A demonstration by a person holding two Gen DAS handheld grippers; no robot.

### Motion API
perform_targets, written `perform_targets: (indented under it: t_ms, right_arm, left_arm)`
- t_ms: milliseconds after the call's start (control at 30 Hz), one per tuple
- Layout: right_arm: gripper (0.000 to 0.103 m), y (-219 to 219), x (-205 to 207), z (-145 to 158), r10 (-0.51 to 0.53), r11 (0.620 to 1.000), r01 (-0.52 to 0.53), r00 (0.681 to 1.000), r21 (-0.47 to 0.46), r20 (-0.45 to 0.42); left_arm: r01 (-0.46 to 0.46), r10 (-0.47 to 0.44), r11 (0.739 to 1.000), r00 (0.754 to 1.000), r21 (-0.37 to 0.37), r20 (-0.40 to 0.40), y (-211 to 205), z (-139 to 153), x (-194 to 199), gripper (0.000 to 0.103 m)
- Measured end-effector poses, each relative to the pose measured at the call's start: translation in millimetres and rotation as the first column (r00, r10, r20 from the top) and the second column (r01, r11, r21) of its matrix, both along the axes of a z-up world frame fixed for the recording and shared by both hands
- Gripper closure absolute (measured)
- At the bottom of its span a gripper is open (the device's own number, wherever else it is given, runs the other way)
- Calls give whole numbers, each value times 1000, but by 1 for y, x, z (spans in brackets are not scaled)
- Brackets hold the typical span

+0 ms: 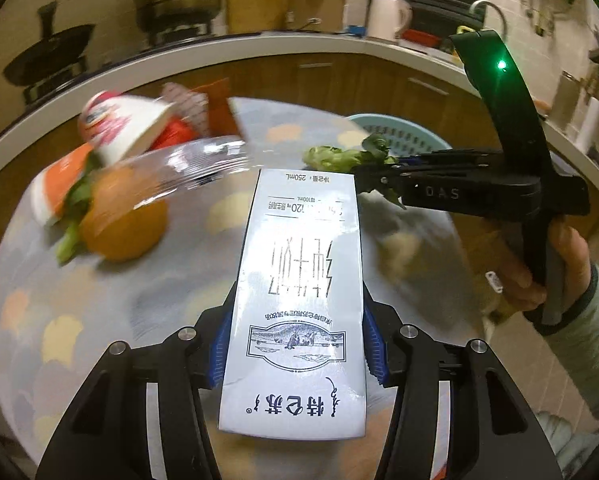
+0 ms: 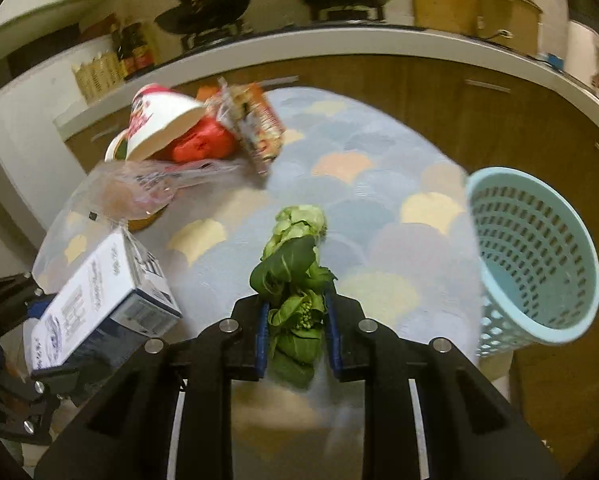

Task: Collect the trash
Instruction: 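Carry carton and greens over the wastebasket and open both tools to drop them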

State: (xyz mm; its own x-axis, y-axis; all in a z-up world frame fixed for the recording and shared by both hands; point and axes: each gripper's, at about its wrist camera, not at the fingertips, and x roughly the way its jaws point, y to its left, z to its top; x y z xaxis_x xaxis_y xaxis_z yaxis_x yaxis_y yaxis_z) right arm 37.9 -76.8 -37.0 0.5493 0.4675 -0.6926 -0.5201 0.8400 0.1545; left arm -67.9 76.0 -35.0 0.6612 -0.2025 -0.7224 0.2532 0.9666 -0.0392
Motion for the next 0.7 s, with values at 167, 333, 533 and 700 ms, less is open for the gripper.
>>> perform_targets:
  t_ms: [167, 333, 533, 700]
  right_arm:
    - [84, -36, 6, 8, -67, 997, 66, 998, 41, 22]
    - [84, -76, 16, 20, -152, 985, 147, 987, 85, 52]
    - [84, -135, 43, 22, -280, 957, 274, 958, 95, 54]
    - [84, -182, 78, -4, -395, 918, 393, 918, 57, 19]
  left_arm:
    - [46, -46, 999, 999, -1, 21, -29, 16, 20, 53]
    - [94, -94, 996, 994, 8, 61, -67, 38, 44, 53]
    - [93, -93, 996, 994, 7, 63, -121, 49, 111, 53]
    - [95, -95, 995, 995, -20, 22, -160, 38, 170, 53]
